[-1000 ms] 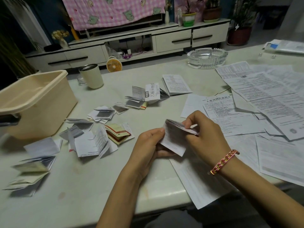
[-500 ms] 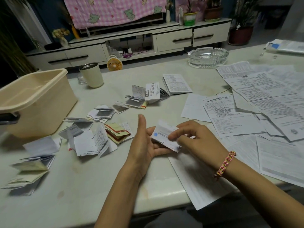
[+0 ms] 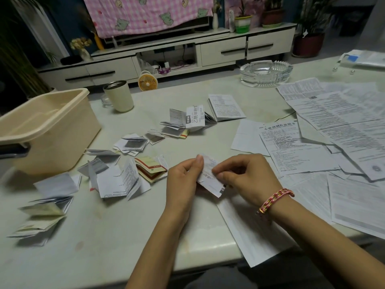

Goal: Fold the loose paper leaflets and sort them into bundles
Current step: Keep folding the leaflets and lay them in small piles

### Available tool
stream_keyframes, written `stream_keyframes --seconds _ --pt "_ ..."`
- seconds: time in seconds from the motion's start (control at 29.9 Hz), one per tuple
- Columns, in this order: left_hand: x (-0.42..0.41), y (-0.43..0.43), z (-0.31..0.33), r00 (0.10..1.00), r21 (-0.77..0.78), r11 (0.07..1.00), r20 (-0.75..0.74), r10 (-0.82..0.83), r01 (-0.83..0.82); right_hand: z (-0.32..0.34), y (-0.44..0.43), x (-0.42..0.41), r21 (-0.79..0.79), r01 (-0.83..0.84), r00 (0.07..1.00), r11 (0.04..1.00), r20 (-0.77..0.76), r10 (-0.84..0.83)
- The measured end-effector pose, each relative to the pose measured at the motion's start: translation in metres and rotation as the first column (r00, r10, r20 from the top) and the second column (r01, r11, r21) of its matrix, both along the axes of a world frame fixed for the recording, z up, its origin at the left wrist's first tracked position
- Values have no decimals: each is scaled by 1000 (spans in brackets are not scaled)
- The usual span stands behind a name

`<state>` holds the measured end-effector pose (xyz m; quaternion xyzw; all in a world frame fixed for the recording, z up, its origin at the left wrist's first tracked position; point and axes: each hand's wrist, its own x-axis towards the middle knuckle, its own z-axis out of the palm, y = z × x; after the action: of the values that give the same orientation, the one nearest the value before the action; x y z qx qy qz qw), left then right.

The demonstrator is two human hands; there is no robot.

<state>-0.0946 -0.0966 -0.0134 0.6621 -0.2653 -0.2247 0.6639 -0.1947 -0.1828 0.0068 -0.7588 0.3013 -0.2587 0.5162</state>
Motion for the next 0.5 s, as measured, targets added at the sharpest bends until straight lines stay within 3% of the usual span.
stream_keyframes --seconds 0.2,0.27,0.37,0.5 --pt "-1 2 3 995 -9 1000 -100 14 -15 -1 -9 12 107 -46 999 993 -3 46" --pt "2 3 2 990 -13 993 -84 112 -114 0 -11 18 129 -87 996 988 -9 89" --pt "3 5 0 957 19 960 73 279 -281 2 -12 26 92 -114 993 989 -33 117" --pt "5 5 0 824 -82 832 117 555 -549 -2 -17 43 35 1 1000 999 -7 0"
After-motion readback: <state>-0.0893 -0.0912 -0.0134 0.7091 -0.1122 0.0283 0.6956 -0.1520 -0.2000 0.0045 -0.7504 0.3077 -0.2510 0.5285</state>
